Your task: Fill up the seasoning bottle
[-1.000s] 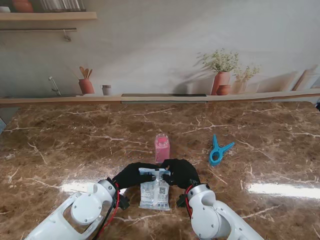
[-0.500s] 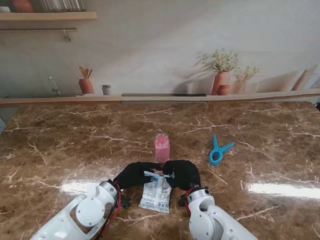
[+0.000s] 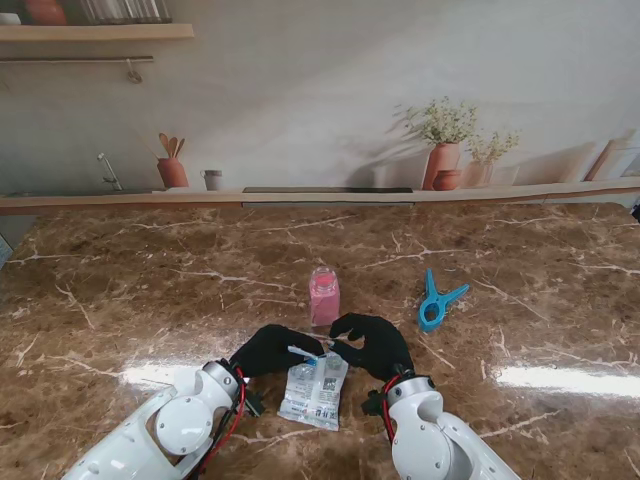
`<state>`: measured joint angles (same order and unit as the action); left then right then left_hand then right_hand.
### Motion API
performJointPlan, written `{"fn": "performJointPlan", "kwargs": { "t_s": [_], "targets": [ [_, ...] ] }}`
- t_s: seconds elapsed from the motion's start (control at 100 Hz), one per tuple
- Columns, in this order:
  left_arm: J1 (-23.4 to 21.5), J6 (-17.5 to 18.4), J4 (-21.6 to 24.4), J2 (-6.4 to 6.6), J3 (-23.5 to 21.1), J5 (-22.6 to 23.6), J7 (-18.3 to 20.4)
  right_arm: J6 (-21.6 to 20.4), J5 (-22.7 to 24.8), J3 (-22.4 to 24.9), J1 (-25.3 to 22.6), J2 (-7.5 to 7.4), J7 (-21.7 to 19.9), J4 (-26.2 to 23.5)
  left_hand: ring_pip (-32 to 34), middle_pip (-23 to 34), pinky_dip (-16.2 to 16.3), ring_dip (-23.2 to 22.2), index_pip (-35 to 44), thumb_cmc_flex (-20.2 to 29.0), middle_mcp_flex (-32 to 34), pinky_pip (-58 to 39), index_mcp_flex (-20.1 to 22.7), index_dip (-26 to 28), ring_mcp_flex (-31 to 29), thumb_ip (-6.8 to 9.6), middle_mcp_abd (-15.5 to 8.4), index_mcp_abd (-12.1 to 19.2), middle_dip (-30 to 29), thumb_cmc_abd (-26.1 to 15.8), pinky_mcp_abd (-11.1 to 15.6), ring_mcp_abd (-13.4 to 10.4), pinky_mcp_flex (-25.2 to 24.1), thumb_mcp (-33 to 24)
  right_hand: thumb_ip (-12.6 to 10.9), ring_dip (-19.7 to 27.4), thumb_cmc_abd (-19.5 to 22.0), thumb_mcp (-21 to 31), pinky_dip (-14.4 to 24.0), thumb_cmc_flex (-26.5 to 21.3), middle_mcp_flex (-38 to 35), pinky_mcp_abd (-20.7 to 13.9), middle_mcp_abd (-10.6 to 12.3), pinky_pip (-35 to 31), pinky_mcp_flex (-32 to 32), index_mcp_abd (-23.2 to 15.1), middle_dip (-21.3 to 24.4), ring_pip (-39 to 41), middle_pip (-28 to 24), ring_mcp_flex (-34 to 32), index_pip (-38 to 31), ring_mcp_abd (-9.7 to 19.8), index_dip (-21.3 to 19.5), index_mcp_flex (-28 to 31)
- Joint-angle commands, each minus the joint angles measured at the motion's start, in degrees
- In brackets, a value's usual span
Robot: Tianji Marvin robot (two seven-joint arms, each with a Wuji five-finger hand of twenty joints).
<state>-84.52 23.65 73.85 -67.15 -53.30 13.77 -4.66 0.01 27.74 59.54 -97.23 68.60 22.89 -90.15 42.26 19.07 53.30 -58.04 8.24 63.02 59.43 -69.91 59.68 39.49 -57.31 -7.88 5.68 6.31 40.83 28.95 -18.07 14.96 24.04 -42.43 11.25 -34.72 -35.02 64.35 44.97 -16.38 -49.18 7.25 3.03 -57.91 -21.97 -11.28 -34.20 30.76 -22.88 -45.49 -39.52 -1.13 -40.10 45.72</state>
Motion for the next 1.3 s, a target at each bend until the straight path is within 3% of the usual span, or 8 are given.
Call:
{"fn": "performJointPlan", "kwargs": {
  "t_s": [0.0, 0.18, 0.43, 0.82, 0.98, 1.04, 1.08, 1.29],
  "targets": [
    [-0.44, 0.64, -0.16, 0.04, 0.08, 0.86, -0.64, 2.13, -1.00, 0.23, -0.30, 0.47, -0.52, -0.51, -1.15, 1.65, -0.59, -1.11, 54.84, 2.82, 1.99, 0.53, 3.36, -0.72, -0.20, 0.53, -2.91, 2.10, 0.60, -0.44, 1.83, -2.02, 0.18, -1.01, -3.11, 1.25, 2.73, 0.05, 1.23, 1.77, -1.82, 0.45, -0.62, -3.93, -3.10, 1.10, 1.77, -0.58, 1.01, -4.14, 1.75, -0.92, 0.91, -1.39],
    [-0.70, 2.57, -0.15, 0.08, 0.07, 4.52, -3.05, 10.29, -1.43, 0.03, 0.03, 0.02, -4.83, -3.11, -1.07, 2.19, -0.53, -1.48, 54.90, 2.82, 1.93, 0.59, 4.43, -1.52, -0.07, 0.56, -3.53, 2.35, 1.10, -0.51, 2.00, -2.00, 0.01, -1.04, -2.21, 3.08, 4.41, 0.18, -2.49, 0.39, -5.01, 0.75, -1.68, -10.59, -8.18, 3.10, 4.51, -0.85, 2.05, -9.13, 3.67, -1.78, 6.34, -0.81],
    [-0.69, 3.60, -0.22, 0.14, 0.51, 7.00, -4.41, 15.10, -0.97, -0.72, 0.83, -2.30, -15.48, -5.13, -1.04, 2.56, -0.32, -1.96, 54.77, 2.72, 2.12, 0.47, 4.63, -2.47, -0.16, 0.54, -3.63, 2.39, 1.44, -0.17, 2.22, -2.05, 0.02, -1.25, -6.56, 2.70, 5.00, -4.32, -4.82, 0.92, -5.25, 0.47, -1.42, -14.35, -9.61, 5.61, 5.47, -0.32, 2.65, -10.25, 12.18, -1.84, 6.26, -1.80],
    [-0.29, 4.29, -1.19, 0.13, 1.22, 11.46, -7.35, 19.72, -4.80, -1.17, 1.85, -4.61, -27.23, -7.56, -1.01, 2.81, 0.08, -2.54, 54.31, 2.40, 2.14, 0.33, 4.55, -3.77, -0.27, 0.33, -3.90, 2.32, 1.83, 0.05, 2.51, -2.26, 0.00, -1.89, -6.49, -4.34, 3.40, -13.11, -1.67, -0.96, -9.54, -1.54, -1.06, -23.41, -13.51, 11.60, -1.81, 12.49, -6.32, -14.01, 19.40, -0.98, 7.86, -7.78],
    [-0.14, 4.40, -1.41, 0.16, 1.52, 12.62, -8.01, 19.05, -6.03, -1.78, 2.58, -4.45, -27.19, -6.75, -1.06, 2.81, 0.23, -2.72, 54.19, 2.29, 2.13, 0.32, 4.41, -4.21, -0.23, 0.24, -3.95, 2.32, 1.85, 0.16, 2.61, -2.30, -0.04, -2.04, -5.35, -8.09, -2.53, -6.68, -1.28, -6.17, -17.87, -1.58, 1.25, -28.88, -18.39, 9.47, -7.00, 22.36, -13.67, -20.41, 10.01, 0.96, 3.28, 1.99],
    [-0.17, 4.32, -1.32, 0.21, 1.55, 13.20, -8.26, 18.73, -6.45, -1.96, 2.77, -4.42, -27.24, -6.60, -1.06, 2.82, 0.27, -2.78, 54.18, 2.29, 2.17, 0.34, 4.42, -4.33, -0.22, 0.23, -4.03, 2.32, 1.85, 0.23, 2.77, -2.24, -0.11, -2.12, 1.07, -8.61, -6.67, -4.65, -2.00, -10.52, -21.06, -1.40, 1.84, -30.95, -20.44, 7.13, -11.66, 24.74, -13.83, -22.87, -0.75, 1.33, 9.63, 2.11],
    [-0.20, 4.23, -1.17, 0.31, 1.55, 13.77, -8.36, 18.48, -6.54, -2.09, 2.94, -4.44, -27.36, -6.49, -1.05, 2.78, 0.32, -2.83, 54.16, 2.24, 2.18, 0.30, 4.38, -4.41, -0.27, 0.21, -3.97, 2.31, 1.81, 0.28, 2.87, -2.25, -0.11, -2.16, 2.46, -8.99, -9.06, -3.85, -2.00, -13.63, -23.02, -1.21, 2.26, -31.77, -21.43, 4.90, -12.75, 25.87, -14.42, -24.26, -10.10, 1.59, 13.73, 1.34],
    [-0.38, 4.01, -0.63, 0.56, 1.48, 14.91, -8.43, 16.39, -5.98, -2.80, 3.60, -4.65, -27.78, -5.67, -1.84, 1.11, 1.75, -3.93, 49.75, 0.43, 1.84, -0.34, 1.92, -8.28, 0.01, -0.82, -3.37, 0.23, 0.35, 1.92, 2.47, -1.92, -1.02, -5.34, 1.28, -13.00, -12.61, 3.47, -1.69, -18.28, -27.38, -0.42, 3.99, -33.23, -23.90, -1.35, -17.65, 31.82, -18.99, -27.39, -16.97, 3.00, 7.30, 7.33]
  ]
}}
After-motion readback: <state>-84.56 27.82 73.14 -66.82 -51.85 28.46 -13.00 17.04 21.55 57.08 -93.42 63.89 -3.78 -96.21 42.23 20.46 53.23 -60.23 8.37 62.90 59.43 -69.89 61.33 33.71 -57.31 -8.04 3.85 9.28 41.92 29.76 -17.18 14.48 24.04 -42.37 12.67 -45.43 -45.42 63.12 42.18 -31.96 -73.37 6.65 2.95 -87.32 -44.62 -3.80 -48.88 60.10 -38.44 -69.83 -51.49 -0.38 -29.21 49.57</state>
